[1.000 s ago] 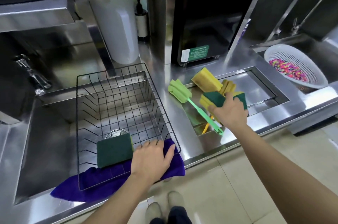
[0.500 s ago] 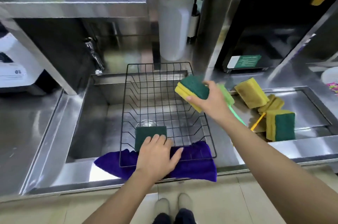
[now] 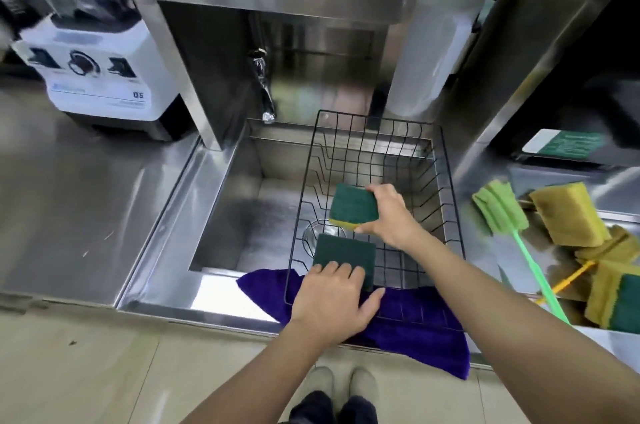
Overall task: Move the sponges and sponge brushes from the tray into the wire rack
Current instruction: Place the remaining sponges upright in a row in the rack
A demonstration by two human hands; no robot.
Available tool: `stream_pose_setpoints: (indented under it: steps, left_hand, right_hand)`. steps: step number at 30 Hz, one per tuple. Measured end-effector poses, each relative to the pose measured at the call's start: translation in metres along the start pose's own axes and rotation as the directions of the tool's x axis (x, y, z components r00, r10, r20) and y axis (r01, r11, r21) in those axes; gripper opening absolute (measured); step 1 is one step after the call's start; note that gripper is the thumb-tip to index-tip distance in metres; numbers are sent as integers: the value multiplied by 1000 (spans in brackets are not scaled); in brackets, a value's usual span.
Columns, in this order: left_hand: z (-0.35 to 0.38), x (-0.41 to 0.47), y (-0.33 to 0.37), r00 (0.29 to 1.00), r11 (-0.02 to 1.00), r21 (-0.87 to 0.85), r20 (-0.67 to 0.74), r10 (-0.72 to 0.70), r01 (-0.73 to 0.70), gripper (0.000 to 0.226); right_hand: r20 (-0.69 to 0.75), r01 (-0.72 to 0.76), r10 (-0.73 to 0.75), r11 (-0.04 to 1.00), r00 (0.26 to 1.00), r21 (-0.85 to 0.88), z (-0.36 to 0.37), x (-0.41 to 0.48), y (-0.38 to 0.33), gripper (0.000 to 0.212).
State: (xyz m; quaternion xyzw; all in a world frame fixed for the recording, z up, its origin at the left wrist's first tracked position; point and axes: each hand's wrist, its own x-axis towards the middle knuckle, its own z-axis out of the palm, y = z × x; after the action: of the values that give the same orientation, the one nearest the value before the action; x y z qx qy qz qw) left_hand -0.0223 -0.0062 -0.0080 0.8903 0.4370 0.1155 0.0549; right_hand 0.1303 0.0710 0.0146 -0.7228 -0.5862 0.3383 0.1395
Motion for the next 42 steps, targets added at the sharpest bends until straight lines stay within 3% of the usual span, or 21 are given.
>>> stream_pose_setpoints:
  steps: [13,17,26,31,36,42]
  left_hand:
    - [6,1,-2,999,1000,-18,-38,21,-22,39]
    - [6,1,-1,999,1000,-16,-36,22,-23,38]
    - [2,1,-1,999,999,-25,12,31,-30,40]
    - [1,2,-1,998,998,-38,46,45,-43,42]
    - [-3,3,2,995,996,-36,68,79,-76,49]
    - [1,10,30,982,989,-8,115,147,-147,51]
  right_hand:
    - [203,44,-47,999,978,15,11,3,1,73]
    - [173,-3,-13,996,985,91,13,3,8,54]
    - [148,-64,68,997,987,-32,14,-1,10,58]
    - [13,-93,93,995,996,33,10,-14,11,67]
    - [-147,-92,101,994,984,63,-8,-30,22,57]
    - [-379,-59,93,993,921,102,-39,-53,47,43]
